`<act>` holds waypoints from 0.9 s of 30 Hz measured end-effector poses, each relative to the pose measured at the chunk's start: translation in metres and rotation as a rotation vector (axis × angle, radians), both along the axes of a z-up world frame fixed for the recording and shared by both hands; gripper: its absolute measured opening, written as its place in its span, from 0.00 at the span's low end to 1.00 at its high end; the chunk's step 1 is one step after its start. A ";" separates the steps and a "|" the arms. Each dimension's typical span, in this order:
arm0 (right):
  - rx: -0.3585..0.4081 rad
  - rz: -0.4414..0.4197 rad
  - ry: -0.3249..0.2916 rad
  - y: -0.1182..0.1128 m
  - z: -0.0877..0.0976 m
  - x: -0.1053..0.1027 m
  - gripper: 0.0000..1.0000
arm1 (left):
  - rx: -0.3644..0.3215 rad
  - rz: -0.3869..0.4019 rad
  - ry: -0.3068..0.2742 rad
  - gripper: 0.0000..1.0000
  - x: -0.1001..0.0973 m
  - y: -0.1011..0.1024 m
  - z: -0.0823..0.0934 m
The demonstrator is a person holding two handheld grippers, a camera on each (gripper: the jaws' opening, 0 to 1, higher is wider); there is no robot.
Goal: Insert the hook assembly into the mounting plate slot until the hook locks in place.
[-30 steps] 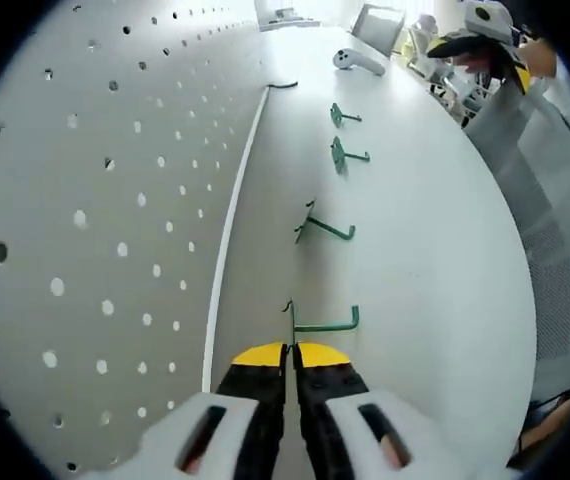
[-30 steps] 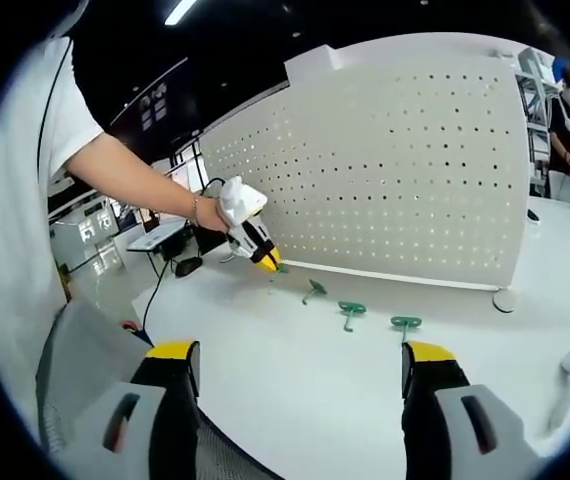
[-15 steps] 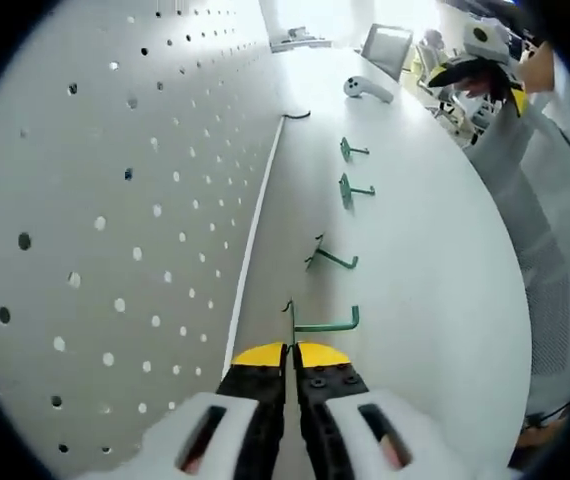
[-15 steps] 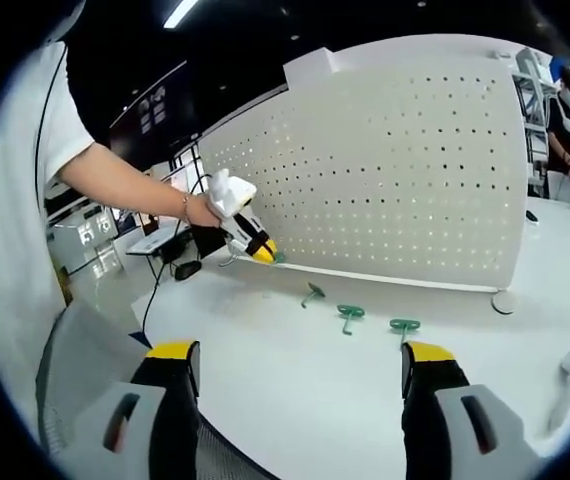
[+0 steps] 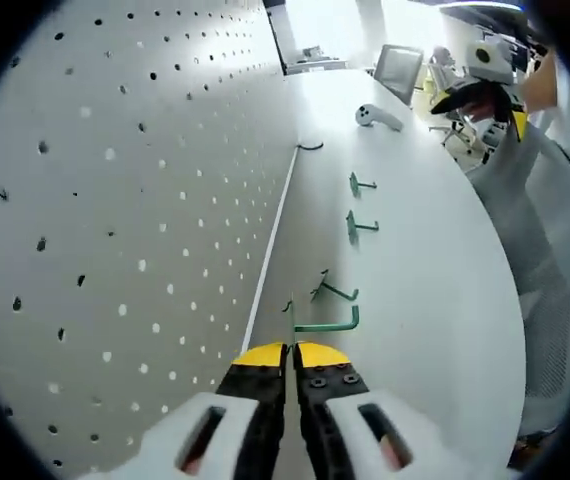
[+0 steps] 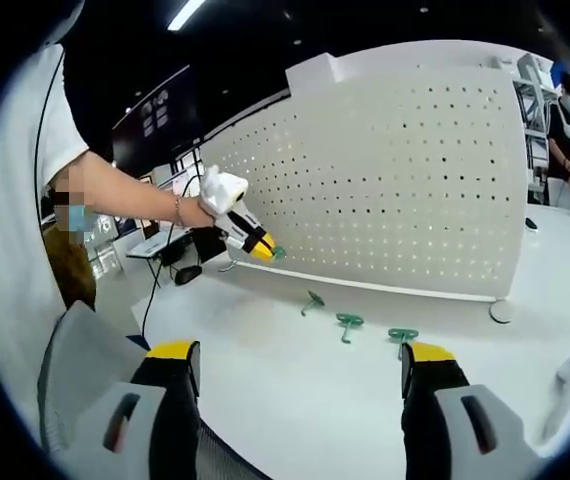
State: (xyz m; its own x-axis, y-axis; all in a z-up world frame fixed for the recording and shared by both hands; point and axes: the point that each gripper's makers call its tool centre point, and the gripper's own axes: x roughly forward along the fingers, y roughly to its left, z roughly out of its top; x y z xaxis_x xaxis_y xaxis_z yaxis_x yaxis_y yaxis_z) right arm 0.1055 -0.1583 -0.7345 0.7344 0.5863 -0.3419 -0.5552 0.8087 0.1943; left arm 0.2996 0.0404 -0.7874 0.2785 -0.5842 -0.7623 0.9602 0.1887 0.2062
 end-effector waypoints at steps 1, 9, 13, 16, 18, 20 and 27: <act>-0.001 0.000 -0.002 0.000 0.001 0.000 0.80 | -0.008 0.003 -0.003 0.03 0.000 -0.001 0.002; -0.002 -0.003 -0.026 0.000 0.011 0.004 0.80 | -0.049 0.041 -0.022 0.03 -0.002 -0.002 0.012; -0.001 -0.002 -0.038 0.000 0.015 0.005 0.80 | -0.076 0.059 -0.026 0.03 -0.008 -0.004 0.016; -0.001 0.000 -0.043 -0.001 0.016 0.006 0.80 | -0.074 0.070 -0.035 0.03 -0.010 -0.002 0.017; -0.003 0.003 -0.044 0.000 0.017 0.006 0.80 | -0.083 0.080 -0.034 0.03 -0.013 -0.002 0.017; -0.001 0.006 -0.049 0.001 0.018 0.006 0.80 | -0.097 0.095 -0.035 0.03 -0.015 -0.001 0.019; 0.005 0.015 -0.065 0.005 0.025 0.006 0.80 | -0.174 0.158 -0.053 0.03 -0.022 -0.003 0.033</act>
